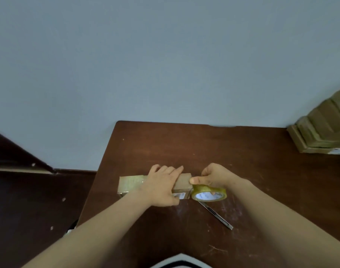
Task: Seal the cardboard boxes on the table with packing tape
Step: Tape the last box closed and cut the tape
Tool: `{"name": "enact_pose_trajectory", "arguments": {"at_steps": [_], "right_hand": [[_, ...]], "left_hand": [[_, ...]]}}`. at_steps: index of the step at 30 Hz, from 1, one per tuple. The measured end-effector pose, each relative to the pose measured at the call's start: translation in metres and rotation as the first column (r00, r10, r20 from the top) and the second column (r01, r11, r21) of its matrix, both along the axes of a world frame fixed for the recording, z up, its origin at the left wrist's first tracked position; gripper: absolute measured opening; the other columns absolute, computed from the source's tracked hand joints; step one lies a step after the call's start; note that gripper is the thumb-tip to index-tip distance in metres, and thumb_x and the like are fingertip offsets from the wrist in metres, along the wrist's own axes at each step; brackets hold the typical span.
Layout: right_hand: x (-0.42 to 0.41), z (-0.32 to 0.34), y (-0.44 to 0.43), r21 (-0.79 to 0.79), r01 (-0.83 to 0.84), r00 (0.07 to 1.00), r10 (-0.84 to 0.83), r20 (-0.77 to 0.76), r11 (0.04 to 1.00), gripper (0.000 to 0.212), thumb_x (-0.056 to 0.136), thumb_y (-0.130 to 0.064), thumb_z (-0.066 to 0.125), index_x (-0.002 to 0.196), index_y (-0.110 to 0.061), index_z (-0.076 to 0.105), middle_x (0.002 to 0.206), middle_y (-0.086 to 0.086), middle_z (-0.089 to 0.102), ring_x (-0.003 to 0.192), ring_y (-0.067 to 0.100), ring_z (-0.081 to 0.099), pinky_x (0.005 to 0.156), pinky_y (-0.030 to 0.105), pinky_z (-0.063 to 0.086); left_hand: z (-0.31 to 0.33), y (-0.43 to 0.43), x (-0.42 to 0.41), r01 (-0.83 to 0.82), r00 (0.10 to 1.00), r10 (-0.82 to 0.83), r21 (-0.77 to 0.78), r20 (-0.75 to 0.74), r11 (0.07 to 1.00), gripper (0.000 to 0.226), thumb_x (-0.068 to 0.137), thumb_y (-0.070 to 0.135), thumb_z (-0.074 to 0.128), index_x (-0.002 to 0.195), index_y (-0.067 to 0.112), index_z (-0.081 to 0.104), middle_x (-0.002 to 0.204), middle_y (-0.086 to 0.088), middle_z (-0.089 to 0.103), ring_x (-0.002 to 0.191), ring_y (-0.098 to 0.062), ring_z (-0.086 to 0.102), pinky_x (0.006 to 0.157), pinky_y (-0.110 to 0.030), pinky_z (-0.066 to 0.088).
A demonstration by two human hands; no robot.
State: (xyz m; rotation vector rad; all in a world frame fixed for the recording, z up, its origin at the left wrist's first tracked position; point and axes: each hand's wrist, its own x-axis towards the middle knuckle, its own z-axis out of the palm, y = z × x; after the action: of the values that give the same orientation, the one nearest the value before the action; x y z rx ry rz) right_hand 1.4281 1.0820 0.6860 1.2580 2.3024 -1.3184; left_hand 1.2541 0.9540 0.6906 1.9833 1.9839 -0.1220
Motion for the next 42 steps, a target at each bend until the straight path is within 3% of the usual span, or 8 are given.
{"name": "enact_pose_trajectory", "arguments": {"at_steps": [6,13,19,23,31,33,36,42], "right_hand": [[-0.012,0.069,0.016,0.074,-0.057,0.998,0.060,-0.033,0.996,0.058,0.056,-0.073,0.072,0.052,-0.017,0.058,0.048,-0.006,0.052,0.047,0.008,0.051,0.050,0.022,0.040],[-0.026,0.154,0.016,-0.043,-0.068,0.925,0.047,-0.378,0.997,0.037,0.071,-0.042,0.077,0.075,-0.005,0.071,0.059,0.007,0.062,0.050,0.014,0.057,0.050,0.018,0.046],[-0.084,0.149,-0.017,0.151,-0.171,0.965,0.197,-0.174,0.974,0.039,0.075,-0.045,0.073,0.064,-0.008,0.067,0.054,0.001,0.056,0.048,0.012,0.051,0.046,0.019,0.040],[-0.107,0.142,-0.037,0.248,-0.327,0.938,0.346,-0.034,0.912,0.043,0.078,-0.046,0.068,0.066,-0.005,0.062,0.062,0.005,0.050,0.059,0.018,0.047,0.052,0.028,0.035],[-0.089,0.190,-0.016,0.127,-0.165,0.934,0.196,-0.298,0.978,0.048,0.070,-0.055,0.073,0.078,-0.008,0.073,0.073,0.010,0.072,0.062,0.013,0.065,0.062,0.024,0.053],[-0.095,0.188,-0.022,0.142,-0.128,0.934,0.168,-0.314,0.981,0.038,0.078,-0.045,0.073,0.069,-0.008,0.072,0.057,0.006,0.066,0.049,0.010,0.059,0.049,0.017,0.047],[-0.108,0.183,-0.032,0.201,-0.084,0.933,0.147,-0.327,0.976,0.038,0.081,-0.043,0.071,0.059,-0.012,0.068,0.046,-0.001,0.059,0.040,0.006,0.051,0.043,0.013,0.040],[-0.121,0.182,-0.049,0.124,-0.179,0.929,0.209,-0.305,0.976,0.045,0.077,-0.058,0.068,0.060,-0.017,0.067,0.053,0.000,0.064,0.046,0.008,0.058,0.047,0.016,0.046]], "left_hand": [[0.039,0.005,-0.013,-0.164,0.916,0.145,0.019,0.373,0.986,0.065,0.077,0.036,0.077,0.133,0.025,0.046,0.126,0.007,0.052,0.115,-0.014,0.048,0.103,-0.033,0.034],[0.060,-0.028,-0.040,-0.427,0.352,0.291,-0.124,0.890,0.896,0.056,0.067,0.002,0.084,0.111,0.026,0.060,0.104,0.001,0.070,0.095,-0.018,0.068,0.075,-0.031,0.057],[0.063,-0.033,-0.045,-0.414,0.784,0.300,0.098,0.543,0.905,0.067,0.071,0.025,0.080,0.127,0.034,0.044,0.106,0.020,0.053,0.105,-0.009,0.052,0.100,-0.030,0.036],[0.065,-0.038,-0.045,-0.426,0.761,0.294,0.103,0.579,0.899,0.051,0.075,0.023,0.079,0.115,0.032,0.048,0.097,0.022,0.047,0.089,-0.001,0.049,0.071,-0.010,0.036],[0.075,-0.051,-0.055,-0.553,0.380,0.184,0.063,0.907,0.831,0.059,0.074,0.006,0.079,0.124,0.027,0.055,0.114,-0.006,0.065,0.106,-0.016,0.061,0.091,-0.031,0.050],[0.070,-0.049,-0.050,-0.552,0.386,0.191,0.060,0.902,0.832,0.055,0.075,-0.002,0.075,0.118,0.027,0.056,0.104,-0.018,0.066,0.096,-0.026,0.062,0.083,-0.035,0.052],[0.064,-0.046,-0.050,-0.542,0.458,0.188,0.106,0.869,0.834,0.057,0.068,0.004,0.081,0.108,0.034,0.054,0.094,0.005,0.069,0.087,-0.010,0.065,0.073,-0.015,0.050],[0.063,-0.060,-0.066,-0.555,0.386,0.208,0.046,0.899,0.830,0.058,0.056,0.014,0.091,0.104,0.027,0.062,0.098,0.017,0.071,0.091,0.000,0.066,0.074,-0.008,0.047]]}}
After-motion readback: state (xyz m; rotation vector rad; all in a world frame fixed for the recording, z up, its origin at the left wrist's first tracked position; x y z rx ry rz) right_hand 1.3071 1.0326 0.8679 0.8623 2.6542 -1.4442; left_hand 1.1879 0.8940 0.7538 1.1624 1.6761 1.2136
